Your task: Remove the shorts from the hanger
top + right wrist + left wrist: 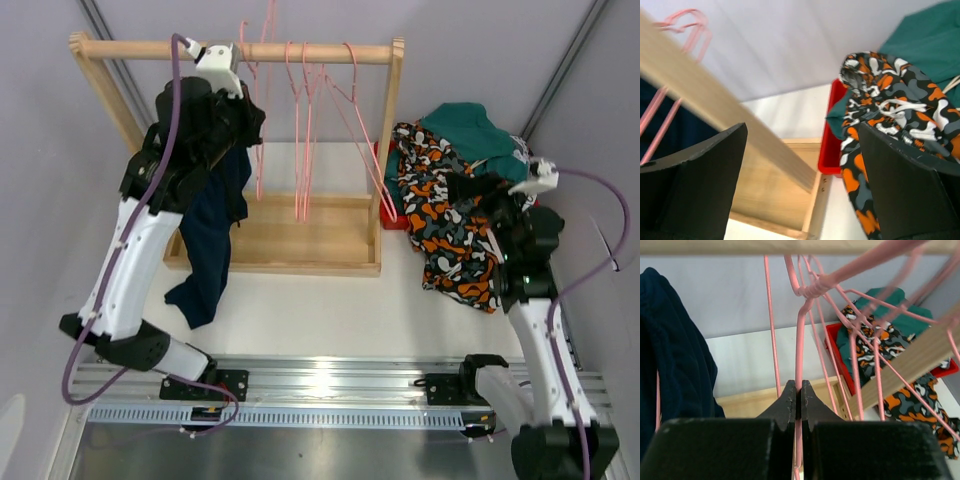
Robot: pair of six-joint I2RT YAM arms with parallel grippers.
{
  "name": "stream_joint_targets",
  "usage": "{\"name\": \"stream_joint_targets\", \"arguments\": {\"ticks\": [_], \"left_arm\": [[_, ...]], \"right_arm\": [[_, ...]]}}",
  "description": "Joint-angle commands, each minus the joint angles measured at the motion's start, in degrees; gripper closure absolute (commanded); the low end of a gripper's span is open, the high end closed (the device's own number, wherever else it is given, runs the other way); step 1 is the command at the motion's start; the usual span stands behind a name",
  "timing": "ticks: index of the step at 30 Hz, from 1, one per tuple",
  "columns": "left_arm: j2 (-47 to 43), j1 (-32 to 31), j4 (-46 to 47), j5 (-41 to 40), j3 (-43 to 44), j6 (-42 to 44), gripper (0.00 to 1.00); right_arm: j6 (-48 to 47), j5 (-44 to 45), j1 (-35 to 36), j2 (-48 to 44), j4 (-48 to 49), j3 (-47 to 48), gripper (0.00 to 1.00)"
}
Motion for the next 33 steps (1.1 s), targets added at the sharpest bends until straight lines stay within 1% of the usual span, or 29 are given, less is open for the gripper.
{"name": "stream_joint_targets", "arguments": {"ticks": [1, 2, 4, 5, 6, 7, 9, 10, 11, 12, 17, 18, 20, 21, 23, 24, 25, 27, 30, 32, 33], "left_arm": [[5.7, 3.6, 2.1, 3.4, 5.6, -0.8, 1.0], [6.9, 4.2, 1.7, 4.0, 7.3, -1.6, 1.0], [9.9, 4.9, 0.4, 4.1, 9.3, -2.3, 0.99], [10.5, 5.0, 0.0, 3.8, 9.9, -2.3, 0.96], [10.9, 5.1, -0.8, 3.7, 10.1, -2.4, 0.83], [10.7, 5.1, -1.0, 3.6, 9.2, -2.8, 0.78], [9.6, 5.1, -0.8, 4.4, 7.9, -3.2, 0.72], [8.9, 5.1, -0.8, 4.7, 5.4, -3.9, 0.69], [6.9, 5.0, -0.7, 5.1, 4.4, -4.1, 0.67], [5.6, 5.0, -0.5, 5.4, 3.6, -4.4, 0.62], [-3.3, 5.0, -1.0, 6.6, -3.8, -4.8, 0.5], [-6.2, 4.9, -1.9, 6.8, -3.9, -4.6, 0.43], [-8.8, 4.9, -2.9, 6.9, -3.8, -3.7, 0.36], [-11.4, 4.9, -3.7, 6.5, -3.5, -3.3, 0.28], [-13.7, 4.9, -4.4, 4.7, -3.4, -1.9, 0.23], [-15.7, 5.0, -5.2, 1.6, -3.4, -1.4, 0.19], [-16.4, 5.0, -5.5, -0.3, -3.4, -0.2, 0.18], [-17.4, 5.9, -5.7, -3.4, -3.9, 1.7, 0.13], [-16.2, 10.1, -6.9, -1.8, -3.4, 2.5, 0.13], [-15.4, 11.2, -6.4, -2.3, -4.2, 2.5, 0.13], [-15.3, 12.8, -5.7, -2.0, -5.1, 2.5, 0.13]], "right_arm": [[3.0, -0.8, 0.7, -9.4, 0.2, -7.2, 0.01], [3.3, -0.6, 2.3, -14.7, -2.5, -8.4, 0.0], [3.4, -0.1, 3.2, -19.7, -5.5, -11.4, 0.01], [3.3, 0.1, 3.3, -23.9, -8.7, -12.1, 0.01], [3.1, 0.3, 3.3, -26.0, -9.9, -12.7, 0.01], [3.0, 0.8, 3.3, -27.7, -12.3, -13.8, 0.01], [3.1, 0.7, 3.4, -31.8, -15.2, -14.5, 0.0], [3.5, 0.7, 3.4, -32.6, -16.0, -14.6, 0.0], [3.6, 0.6, 3.4, -33.1, -17.7, -14.6, 0.01], [3.6, 0.4, 3.3, -34.1, -18.4, -14.6, 0.01], [4.8, -0.1, 3.4, -36.8, -21.7, -13.7, 0.01], [5.0, -0.3, 3.4, -37.2, -22.0, -13.5, 0.01], [5.0, -0.4, 3.4, -38.1, -23.7, -13.0, 0.01], [5.1, -0.5, 3.5, -38.3, -24.3, -12.8, 0.01], [5.1, -0.6, 3.5, -39.4, -26.2, -12.3, 0.01], [5.1, -0.6, 3.4, -39.8, -26.8, -11.8, 0.01], [5.0, -0.5, 3.4, -40.2, -27.5, -11.4, 0.01], [5.0, -0.4, 3.5, -41.6, -29.7, -10.6, 0.01], [4.8, -0.3, 3.4, -43.2, -32.6, -9.4, 0.01], [4.3, 0.0, 3.4, -44.0, -35.1, -8.6, 0.01], [4.2, 0.1, 3.4, -44.6, -35.9, -8.3, 0.01]]}}
